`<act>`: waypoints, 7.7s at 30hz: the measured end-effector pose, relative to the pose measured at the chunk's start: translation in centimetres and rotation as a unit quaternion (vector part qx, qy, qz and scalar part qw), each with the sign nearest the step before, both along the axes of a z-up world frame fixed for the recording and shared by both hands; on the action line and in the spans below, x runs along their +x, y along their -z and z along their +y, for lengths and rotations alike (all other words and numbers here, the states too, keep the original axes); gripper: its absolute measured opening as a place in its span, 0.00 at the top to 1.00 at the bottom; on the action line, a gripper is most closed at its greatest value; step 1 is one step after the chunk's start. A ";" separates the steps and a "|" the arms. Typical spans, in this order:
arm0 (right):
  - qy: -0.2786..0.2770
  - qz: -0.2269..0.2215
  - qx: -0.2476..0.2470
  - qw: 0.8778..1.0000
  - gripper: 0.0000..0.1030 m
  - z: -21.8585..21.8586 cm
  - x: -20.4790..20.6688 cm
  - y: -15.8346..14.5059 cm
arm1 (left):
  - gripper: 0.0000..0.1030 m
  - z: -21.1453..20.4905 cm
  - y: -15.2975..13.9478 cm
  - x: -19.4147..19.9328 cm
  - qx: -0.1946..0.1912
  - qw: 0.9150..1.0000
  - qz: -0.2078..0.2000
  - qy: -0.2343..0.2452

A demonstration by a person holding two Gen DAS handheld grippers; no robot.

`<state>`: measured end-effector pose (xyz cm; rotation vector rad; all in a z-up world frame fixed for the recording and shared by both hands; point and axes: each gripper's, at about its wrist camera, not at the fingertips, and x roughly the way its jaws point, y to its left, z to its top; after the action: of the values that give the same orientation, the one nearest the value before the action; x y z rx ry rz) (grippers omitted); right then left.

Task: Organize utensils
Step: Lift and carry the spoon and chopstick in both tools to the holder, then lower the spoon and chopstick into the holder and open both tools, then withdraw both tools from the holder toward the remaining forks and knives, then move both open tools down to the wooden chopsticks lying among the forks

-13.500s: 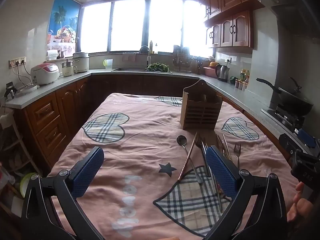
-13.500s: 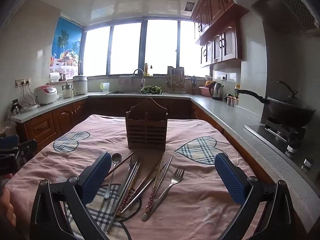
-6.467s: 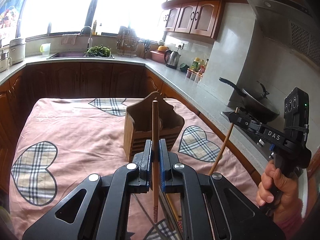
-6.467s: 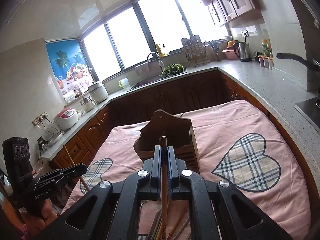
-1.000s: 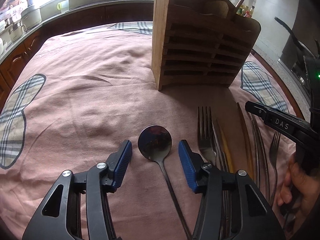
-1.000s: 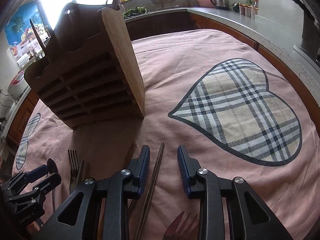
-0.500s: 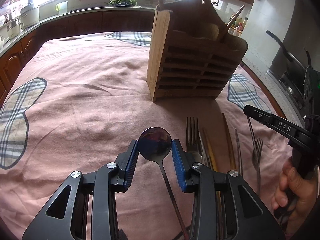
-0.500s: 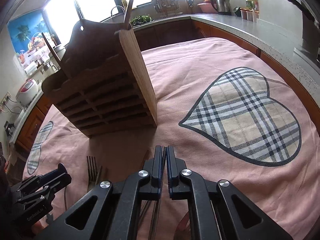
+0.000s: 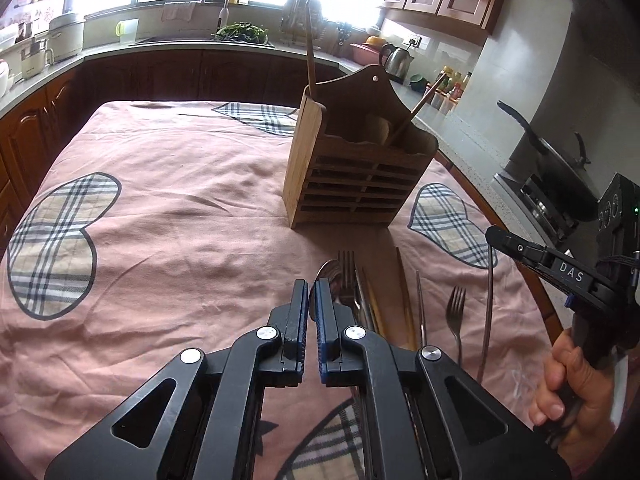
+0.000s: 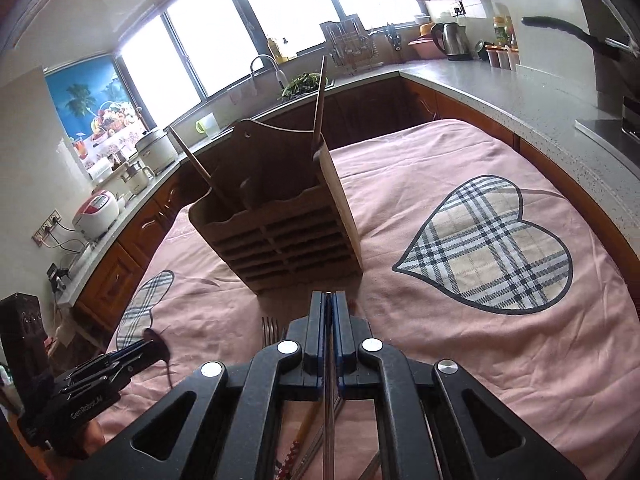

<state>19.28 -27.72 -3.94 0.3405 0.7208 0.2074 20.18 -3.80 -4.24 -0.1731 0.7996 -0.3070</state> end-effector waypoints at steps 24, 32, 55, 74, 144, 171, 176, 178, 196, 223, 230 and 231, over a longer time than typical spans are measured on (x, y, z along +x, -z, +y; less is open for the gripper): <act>0.003 -0.093 -0.002 0.996 0.97 0.5 -5.9 -6.5 | 0.98 1.4 -5.9 -5.6 -0.007 0.996 -0.092 -0.003; 0.006 -0.120 -0.006 0.993 0.97 0.5 -6.2 -8.1 | 0.98 1.7 -8.1 -6.0 -0.004 0.991 -0.130 -0.012; 0.022 -0.179 -0.008 0.984 0.97 -0.4 -3.9 -11.9 | 0.98 1.4 -13.1 -1.9 0.009 0.973 -0.225 -0.056; 0.063 -0.248 -0.011 0.967 0.97 -1.9 5.2 -16.4 | 0.98 -1.4 -14.3 8.6 0.067 0.943 -0.296 -0.135; 0.049 -0.167 0.041 0.984 0.02 -2.3 4.2 -7.3 | 0.03 -2.9 -7.8 5.4 0.088 0.967 -0.208 -0.120; 0.027 -0.115 0.035 0.992 0.02 -0.5 -7.3 -3.9 | 0.02 1.3 -3.4 -5.1 0.054 0.984 -0.122 -0.119; 0.024 -0.099 0.032 0.994 0.02 -0.4 -8.7 -2.3 | 0.02 1.5 -2.1 -6.7 0.057 0.985 -0.109 -0.118; 0.022 -0.093 0.032 0.995 0.02 -0.4 -9.1 -1.7 | 0.02 1.6 -1.6 -7.1 0.055 0.986 -0.103 -0.119; 0.010 -0.058 0.034 0.998 0.02 0.1 -10.3 1.1 | 0.02 0.8 0.7 -7.1 0.065 0.991 -0.063 -0.102; -0.027 0.034 -0.007 0.999 0.57 2.7 1.1 6.1 | 0.02 2.5 4.2 -2.4 0.044 0.994 0.007 -0.100; -0.023 0.077 -0.034 0.996 0.68 2.4 6.0 7.7 | 0.03 1.0 4.5 -0.5 0.034 0.996 0.020 -0.074; -0.027 0.083 -0.038 0.995 0.70 2.6 6.7 8.1 | 0.03 0.7 4.6 -0.3 0.032 0.997 0.021 -0.069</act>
<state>25.95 -25.16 -12.02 0.2680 0.9010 0.2037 19.93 -3.06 -8.81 -0.1751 0.8344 -0.1471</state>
